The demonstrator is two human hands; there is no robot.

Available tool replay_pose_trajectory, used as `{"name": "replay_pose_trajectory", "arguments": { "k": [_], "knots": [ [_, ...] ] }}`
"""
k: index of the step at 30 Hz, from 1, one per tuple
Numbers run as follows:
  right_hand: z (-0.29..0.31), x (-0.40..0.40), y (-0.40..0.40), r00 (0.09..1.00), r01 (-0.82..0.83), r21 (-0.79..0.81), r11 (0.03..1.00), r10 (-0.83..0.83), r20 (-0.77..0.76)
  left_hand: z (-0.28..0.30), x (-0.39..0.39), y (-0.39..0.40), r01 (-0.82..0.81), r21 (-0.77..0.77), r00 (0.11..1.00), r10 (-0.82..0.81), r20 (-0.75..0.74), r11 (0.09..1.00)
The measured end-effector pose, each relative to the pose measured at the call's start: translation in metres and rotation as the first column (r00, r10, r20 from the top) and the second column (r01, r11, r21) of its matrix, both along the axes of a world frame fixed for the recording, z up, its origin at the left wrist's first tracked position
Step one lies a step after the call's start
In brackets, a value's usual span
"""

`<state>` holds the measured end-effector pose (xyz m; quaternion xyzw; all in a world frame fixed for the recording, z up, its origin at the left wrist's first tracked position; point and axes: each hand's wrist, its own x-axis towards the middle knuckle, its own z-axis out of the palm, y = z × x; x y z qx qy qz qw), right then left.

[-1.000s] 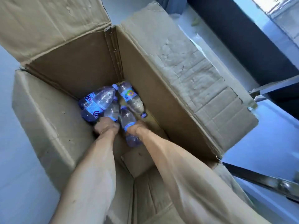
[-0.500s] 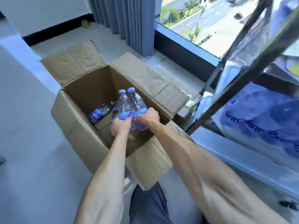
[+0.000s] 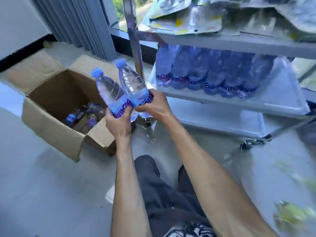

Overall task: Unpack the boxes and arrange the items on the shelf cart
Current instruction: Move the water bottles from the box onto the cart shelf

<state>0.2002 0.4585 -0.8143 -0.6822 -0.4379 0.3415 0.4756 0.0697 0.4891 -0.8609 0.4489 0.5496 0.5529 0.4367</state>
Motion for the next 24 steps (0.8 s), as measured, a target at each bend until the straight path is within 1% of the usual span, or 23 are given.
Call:
{"name": "replay_pose_trajectory", "arguments": {
  "k": [2, 6, 10, 13, 16, 19, 21, 24],
  "knots": [
    [-0.006, 0.024, -0.030, 0.997, 0.080, -0.013, 0.997, -0.080, -0.003, -0.002, 0.021, -0.019, 0.113, 0.004, 0.993, -0.113, 0.035, 0.994],
    [-0.019, 0.062, -0.081, 0.968, 0.251, -0.008, 0.968, -0.251, -0.006, -0.004, 0.059, -0.042, 0.325, 0.004, 0.946, -0.325, 0.002, 0.946],
    [-0.031, 0.081, -0.125, 0.897, 0.439, 0.023, 0.898, -0.438, -0.054, -0.004, 0.092, -0.062, 0.546, 0.037, 0.837, -0.547, 0.026, 0.837],
    [-0.031, 0.092, -0.149, 0.833, 0.552, 0.042, 0.833, -0.549, -0.068, -0.005, 0.112, -0.072, 0.659, 0.018, 0.751, -0.659, 0.034, 0.752],
    [-0.028, 0.099, -0.166, 0.801, 0.597, 0.053, 0.801, -0.590, -0.099, 0.001, 0.131, -0.079, 0.747, 0.040, 0.661, -0.748, 0.067, 0.664],
    [-0.026, 0.108, -0.186, 0.772, 0.632, 0.100, 0.768, -0.615, -0.158, 0.001, 0.149, -0.095, 0.814, 0.051, 0.572, -0.813, 0.112, 0.579],
    [-0.022, 0.117, -0.200, 0.774, 0.629, 0.131, 0.766, -0.602, -0.196, 0.002, 0.160, -0.108, 0.829, 0.041, 0.547, -0.825, 0.140, 0.557],
    [-0.017, 0.132, -0.219, 0.787, 0.607, 0.182, 0.774, -0.554, -0.270, 0.008, 0.175, -0.124, 0.830, 0.019, 0.542, -0.815, 0.204, 0.557]
  ]
}}
